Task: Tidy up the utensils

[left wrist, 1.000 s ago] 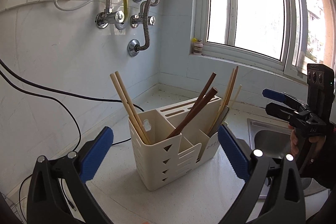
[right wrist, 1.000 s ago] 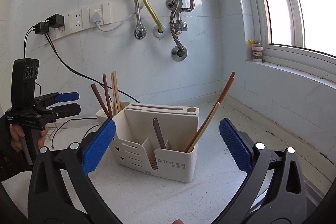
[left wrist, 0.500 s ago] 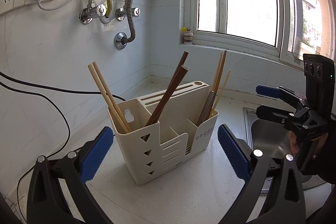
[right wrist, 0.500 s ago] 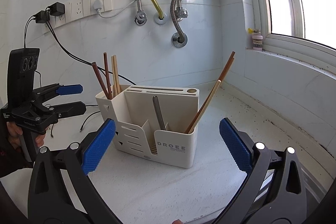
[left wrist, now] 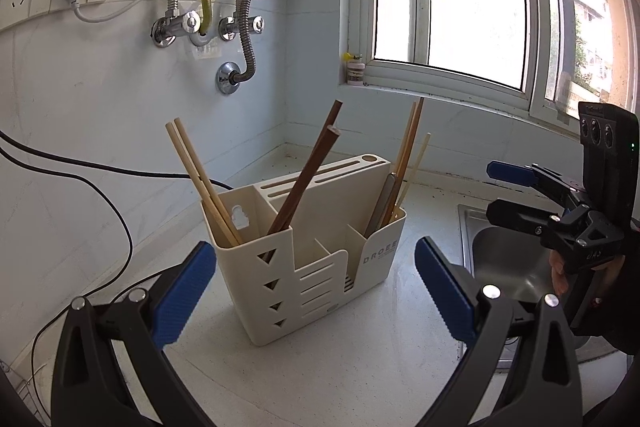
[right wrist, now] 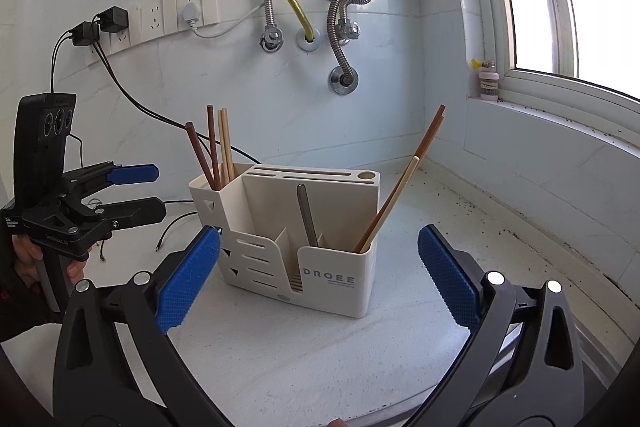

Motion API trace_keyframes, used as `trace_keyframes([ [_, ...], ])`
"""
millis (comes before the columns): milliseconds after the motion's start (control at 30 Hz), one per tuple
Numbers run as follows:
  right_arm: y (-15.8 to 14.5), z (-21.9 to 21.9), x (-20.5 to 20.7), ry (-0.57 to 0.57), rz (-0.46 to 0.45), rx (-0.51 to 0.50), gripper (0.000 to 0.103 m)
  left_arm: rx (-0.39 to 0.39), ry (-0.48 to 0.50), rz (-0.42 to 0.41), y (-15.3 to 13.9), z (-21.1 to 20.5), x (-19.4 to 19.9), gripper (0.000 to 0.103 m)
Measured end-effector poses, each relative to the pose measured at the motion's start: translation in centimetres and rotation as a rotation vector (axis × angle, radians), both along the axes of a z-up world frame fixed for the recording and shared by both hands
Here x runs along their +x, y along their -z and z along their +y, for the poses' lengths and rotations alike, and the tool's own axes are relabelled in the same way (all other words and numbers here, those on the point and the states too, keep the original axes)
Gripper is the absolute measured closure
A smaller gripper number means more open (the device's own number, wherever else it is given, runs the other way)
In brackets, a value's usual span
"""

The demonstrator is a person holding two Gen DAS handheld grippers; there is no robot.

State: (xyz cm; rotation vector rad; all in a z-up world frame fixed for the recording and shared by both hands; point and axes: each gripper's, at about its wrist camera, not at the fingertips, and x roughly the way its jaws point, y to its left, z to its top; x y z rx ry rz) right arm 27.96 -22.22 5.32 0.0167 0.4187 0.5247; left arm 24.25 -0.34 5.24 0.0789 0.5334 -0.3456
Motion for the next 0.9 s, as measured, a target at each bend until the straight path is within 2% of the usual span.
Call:
trace_keyframes([
  [900,-0.03,-0.09,-0.68,-0.011,0.007,-0.008,0.008,-0.003,-0.001,-0.002,-0.45,-0.42,-0.86,0.005],
])
